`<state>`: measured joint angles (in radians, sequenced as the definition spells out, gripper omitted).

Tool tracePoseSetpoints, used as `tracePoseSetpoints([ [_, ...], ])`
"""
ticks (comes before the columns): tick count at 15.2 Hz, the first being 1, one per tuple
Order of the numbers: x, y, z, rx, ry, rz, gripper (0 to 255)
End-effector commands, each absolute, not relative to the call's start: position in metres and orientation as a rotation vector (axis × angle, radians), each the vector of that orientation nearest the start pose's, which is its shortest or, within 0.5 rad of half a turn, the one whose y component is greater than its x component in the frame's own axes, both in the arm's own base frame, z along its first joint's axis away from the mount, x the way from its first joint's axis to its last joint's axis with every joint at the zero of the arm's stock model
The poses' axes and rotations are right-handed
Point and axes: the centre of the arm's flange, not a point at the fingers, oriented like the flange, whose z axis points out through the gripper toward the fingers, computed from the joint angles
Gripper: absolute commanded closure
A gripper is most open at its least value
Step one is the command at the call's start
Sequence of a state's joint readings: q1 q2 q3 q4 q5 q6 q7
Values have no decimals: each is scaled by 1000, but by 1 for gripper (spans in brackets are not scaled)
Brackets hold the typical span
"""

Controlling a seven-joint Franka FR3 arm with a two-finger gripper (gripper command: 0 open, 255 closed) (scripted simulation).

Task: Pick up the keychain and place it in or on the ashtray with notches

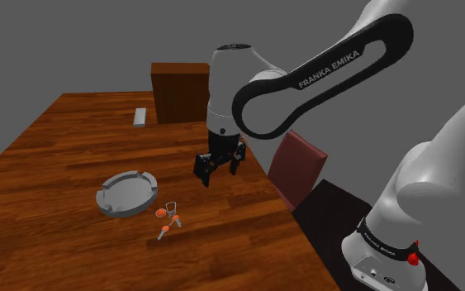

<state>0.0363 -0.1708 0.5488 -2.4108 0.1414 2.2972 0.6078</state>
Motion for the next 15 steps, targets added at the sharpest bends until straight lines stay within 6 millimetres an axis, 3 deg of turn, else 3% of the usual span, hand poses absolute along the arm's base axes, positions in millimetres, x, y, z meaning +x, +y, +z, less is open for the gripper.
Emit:
tracePoseSetpoints([
  [1,406,284,353,-3096,192,-45,0],
  [11,456,374,274,-3093,212,-111,0],
  [15,458,377,257,-3093,212,-112,0],
])
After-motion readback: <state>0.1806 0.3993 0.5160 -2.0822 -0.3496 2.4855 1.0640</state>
